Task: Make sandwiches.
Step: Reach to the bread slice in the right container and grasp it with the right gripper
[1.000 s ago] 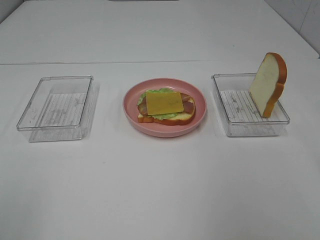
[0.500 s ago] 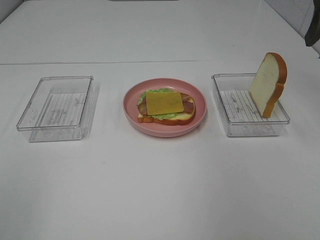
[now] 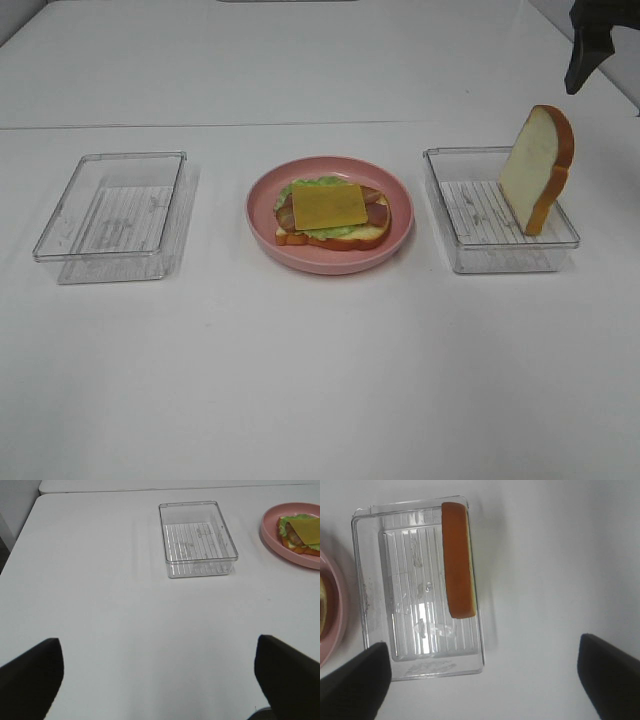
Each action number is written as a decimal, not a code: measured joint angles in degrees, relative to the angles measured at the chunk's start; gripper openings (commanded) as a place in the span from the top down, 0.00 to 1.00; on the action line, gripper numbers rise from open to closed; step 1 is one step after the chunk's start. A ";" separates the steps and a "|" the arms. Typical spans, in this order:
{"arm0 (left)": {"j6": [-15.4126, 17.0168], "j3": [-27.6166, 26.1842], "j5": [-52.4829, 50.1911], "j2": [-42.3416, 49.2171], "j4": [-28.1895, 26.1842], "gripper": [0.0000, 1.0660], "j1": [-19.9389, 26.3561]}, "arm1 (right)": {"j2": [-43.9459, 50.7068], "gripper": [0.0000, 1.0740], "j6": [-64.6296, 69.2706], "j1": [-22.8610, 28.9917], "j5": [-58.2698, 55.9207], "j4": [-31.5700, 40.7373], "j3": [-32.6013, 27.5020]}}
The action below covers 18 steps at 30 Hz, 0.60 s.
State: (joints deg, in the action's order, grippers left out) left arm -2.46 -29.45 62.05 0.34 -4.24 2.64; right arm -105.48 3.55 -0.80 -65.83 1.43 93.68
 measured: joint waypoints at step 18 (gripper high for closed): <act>0.00 0.00 0.00 0.00 0.00 0.06 0.00 | -16.39 0.13 0.00 0.00 -0.06 4.53 11.86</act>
State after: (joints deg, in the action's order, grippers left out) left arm -2.46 -29.45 62.05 0.34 -4.24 2.64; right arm -121.87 3.55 -0.80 -65.89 5.96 105.54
